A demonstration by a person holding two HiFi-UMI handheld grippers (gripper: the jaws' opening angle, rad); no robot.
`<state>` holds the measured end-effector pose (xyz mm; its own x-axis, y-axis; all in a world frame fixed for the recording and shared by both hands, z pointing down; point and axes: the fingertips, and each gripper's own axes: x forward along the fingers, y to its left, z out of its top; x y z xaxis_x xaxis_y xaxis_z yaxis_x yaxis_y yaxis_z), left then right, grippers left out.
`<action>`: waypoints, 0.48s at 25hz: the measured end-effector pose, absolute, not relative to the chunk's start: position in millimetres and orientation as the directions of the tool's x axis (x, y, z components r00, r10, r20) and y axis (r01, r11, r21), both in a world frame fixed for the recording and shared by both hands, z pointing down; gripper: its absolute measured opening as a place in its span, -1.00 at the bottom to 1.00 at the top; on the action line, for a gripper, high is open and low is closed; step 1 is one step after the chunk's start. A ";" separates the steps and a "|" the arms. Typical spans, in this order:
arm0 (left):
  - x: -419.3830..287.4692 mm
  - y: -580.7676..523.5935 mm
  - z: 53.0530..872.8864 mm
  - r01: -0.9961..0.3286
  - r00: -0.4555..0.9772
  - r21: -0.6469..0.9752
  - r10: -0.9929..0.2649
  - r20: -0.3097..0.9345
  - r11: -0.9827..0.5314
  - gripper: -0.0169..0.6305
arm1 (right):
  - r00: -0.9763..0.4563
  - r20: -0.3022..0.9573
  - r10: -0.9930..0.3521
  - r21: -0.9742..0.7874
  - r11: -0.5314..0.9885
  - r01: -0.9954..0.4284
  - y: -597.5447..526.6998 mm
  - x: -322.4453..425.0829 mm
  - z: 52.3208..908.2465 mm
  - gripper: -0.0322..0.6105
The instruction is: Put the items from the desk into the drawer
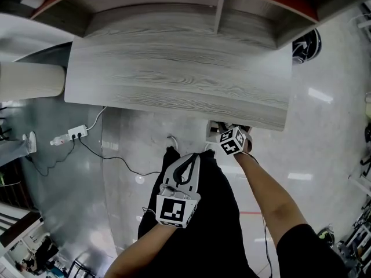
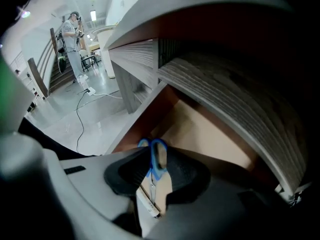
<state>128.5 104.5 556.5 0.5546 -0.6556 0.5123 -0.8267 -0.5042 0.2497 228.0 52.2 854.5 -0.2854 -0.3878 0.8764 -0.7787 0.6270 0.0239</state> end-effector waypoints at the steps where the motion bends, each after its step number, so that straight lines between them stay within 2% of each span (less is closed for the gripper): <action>1: 128.6 104.0 555.5 -0.825 0.558 0.250 -0.655 0.510 -0.507 -0.93 | -0.286 0.874 -0.393 0.023 0.622 -0.783 51.0 228.7 852.7 -0.59; 7: 121.1 102.3 551.4 -0.819 0.565 0.248 -0.653 0.504 -0.517 -0.93 | -0.303 0.854 -0.424 -0.015 0.561 -0.828 53.9 232.1 835.4 -0.59; 12: 115.4 103.0 543.6 -0.800 0.590 0.251 -0.643 0.489 -0.544 -0.93 | -0.301 0.833 -0.465 -0.116 0.384 -0.916 73.3 235.1 814.9 -0.59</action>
<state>115.4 103.0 543.6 0.5902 -0.6426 0.4885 -0.8004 -0.5443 0.2511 235.1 73.3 814.9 -0.3006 -0.4650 0.8327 -0.9159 0.3843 -0.1160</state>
